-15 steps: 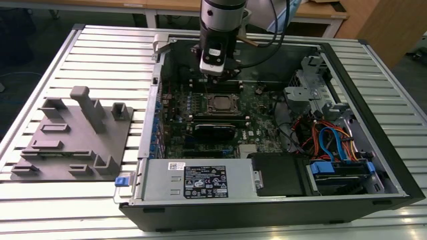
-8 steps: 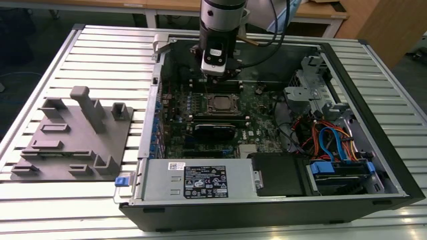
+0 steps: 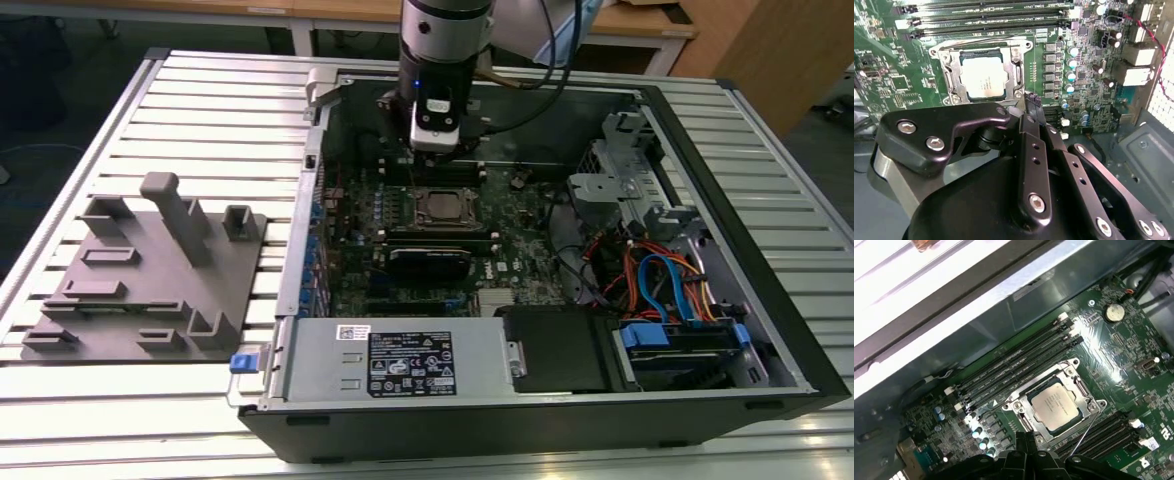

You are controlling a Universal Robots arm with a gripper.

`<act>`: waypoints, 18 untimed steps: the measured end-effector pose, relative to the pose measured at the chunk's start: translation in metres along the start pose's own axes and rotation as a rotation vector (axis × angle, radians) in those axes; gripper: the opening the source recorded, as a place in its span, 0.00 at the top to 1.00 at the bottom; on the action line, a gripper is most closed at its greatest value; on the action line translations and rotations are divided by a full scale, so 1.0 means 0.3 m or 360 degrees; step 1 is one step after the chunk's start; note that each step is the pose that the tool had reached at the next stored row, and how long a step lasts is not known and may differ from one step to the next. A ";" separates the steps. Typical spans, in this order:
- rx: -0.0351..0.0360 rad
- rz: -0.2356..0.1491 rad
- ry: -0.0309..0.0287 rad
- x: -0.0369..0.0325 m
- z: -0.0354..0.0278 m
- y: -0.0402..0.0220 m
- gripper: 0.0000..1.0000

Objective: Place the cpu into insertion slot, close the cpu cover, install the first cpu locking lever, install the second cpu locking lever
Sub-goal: 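Install the first cpu locking lever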

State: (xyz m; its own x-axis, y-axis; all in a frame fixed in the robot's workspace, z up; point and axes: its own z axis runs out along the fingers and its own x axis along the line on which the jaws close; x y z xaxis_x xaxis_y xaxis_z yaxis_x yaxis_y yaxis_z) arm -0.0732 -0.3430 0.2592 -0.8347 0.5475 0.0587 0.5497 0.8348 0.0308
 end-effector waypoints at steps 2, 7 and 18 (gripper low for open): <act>0.0000 -0.0021 -0.00015 0.000 0.000 0.000 0.89; -0.0013 -0.0038 -0.00180 0.005 0.001 -0.003 0.89; -0.0013 -0.0048 -0.00188 0.006 0.000 -0.004 0.89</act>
State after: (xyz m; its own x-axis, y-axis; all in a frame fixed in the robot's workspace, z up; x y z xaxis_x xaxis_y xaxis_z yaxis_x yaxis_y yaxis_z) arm -0.0753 -0.3430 0.2591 -0.8512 0.5228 0.0458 0.5245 0.8505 0.0406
